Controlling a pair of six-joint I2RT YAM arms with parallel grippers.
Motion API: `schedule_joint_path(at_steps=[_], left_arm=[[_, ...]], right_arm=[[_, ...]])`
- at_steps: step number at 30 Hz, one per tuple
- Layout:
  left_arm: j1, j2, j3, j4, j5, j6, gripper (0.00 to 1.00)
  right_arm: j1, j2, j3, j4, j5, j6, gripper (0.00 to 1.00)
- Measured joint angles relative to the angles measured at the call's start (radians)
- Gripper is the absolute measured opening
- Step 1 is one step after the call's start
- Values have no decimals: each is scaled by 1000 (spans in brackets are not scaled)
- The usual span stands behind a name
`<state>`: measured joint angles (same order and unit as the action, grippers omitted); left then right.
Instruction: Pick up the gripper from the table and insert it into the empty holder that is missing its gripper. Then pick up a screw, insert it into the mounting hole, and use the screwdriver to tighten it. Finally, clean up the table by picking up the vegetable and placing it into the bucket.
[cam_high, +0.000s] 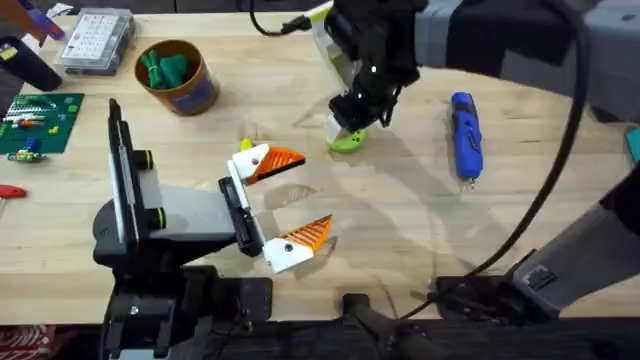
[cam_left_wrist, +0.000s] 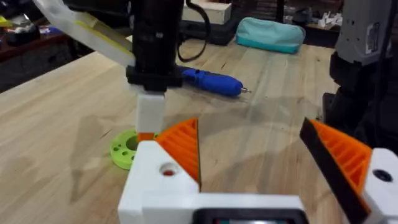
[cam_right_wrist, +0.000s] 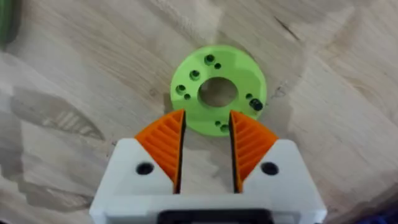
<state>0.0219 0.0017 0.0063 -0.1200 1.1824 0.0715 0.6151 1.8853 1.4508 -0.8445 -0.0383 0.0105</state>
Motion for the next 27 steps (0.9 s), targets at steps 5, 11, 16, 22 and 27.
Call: schedule_joint_path(at_steps=[5, 11, 16, 22, 27], left_arm=[[0, 0, 0, 0, 0, 0, 986], [0, 0, 0, 0, 0, 0, 986], [0, 0, 0, 0, 0, 0, 986], [0, 0, 0, 0, 0, 0, 986], [0, 0, 0, 0, 0, 0, 986]], right_arm=[[-1, 0, 69, -60, 15, -13, 411], [-26, 0, 84, -71, 41, -15, 411], [-65, 0, 84, -75, 43, -15, 411], [-100, 0, 84, -86, 45, -15, 411], [-101, 0, 84, -97, 37, -15, 411]])
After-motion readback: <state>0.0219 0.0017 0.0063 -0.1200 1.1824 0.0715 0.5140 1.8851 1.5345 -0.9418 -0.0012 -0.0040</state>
